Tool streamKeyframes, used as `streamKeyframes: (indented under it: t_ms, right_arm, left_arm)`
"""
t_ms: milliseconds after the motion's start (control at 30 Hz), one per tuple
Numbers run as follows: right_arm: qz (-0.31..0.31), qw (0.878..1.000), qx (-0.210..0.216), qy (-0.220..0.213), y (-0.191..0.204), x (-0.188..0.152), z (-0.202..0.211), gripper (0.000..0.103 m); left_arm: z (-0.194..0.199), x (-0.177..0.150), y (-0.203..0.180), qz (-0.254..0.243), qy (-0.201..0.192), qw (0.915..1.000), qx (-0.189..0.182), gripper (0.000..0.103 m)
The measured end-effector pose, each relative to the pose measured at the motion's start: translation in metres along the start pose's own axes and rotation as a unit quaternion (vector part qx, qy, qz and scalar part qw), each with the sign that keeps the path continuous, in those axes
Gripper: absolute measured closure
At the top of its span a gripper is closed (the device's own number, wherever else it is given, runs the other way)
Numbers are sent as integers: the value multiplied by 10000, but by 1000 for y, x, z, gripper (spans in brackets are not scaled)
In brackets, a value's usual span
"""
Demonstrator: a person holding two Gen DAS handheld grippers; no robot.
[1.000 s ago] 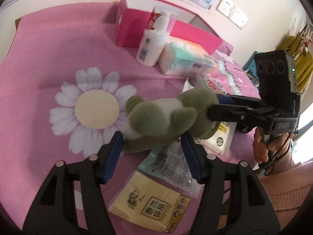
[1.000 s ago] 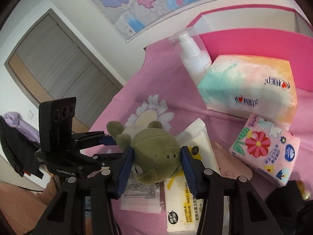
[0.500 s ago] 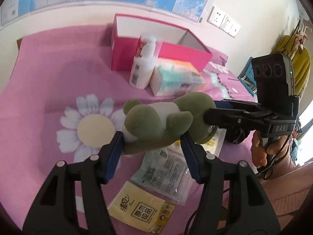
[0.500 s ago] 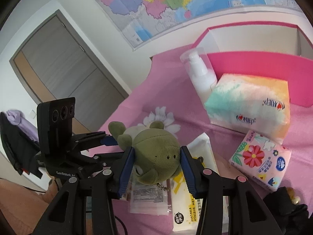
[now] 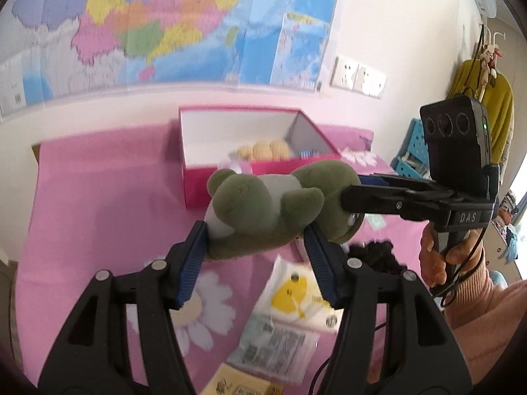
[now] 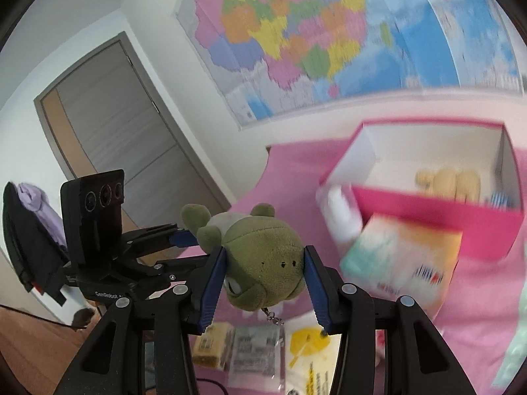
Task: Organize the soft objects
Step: 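Carry the green frog into the pink box and release it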
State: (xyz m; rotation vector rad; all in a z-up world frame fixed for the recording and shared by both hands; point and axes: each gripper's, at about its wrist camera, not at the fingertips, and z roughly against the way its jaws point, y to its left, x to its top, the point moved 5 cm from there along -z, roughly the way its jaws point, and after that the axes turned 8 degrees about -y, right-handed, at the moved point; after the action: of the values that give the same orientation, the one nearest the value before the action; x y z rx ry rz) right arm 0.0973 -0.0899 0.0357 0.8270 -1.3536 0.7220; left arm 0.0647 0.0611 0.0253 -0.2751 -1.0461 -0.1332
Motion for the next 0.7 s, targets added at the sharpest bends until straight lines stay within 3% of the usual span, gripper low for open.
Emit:
streamKeyframes:
  t_ms: [167, 300, 700]
  right_arm:
    - [92, 9995, 15, -317, -1, 33, 1, 55]
    - [189, 9985, -42, -513, -6, 57, 5, 55]
    - [-193, 9984, -235, -474, -68, 101, -33, 55]
  left_arm:
    - [-5, 34, 1, -170, -318, 9993, 71, 41]
    - [-19, 57, 6, -214, -357, 9991, 52, 41]
    - [-98, 82, 32, -33, 154, 9996, 219, 41]
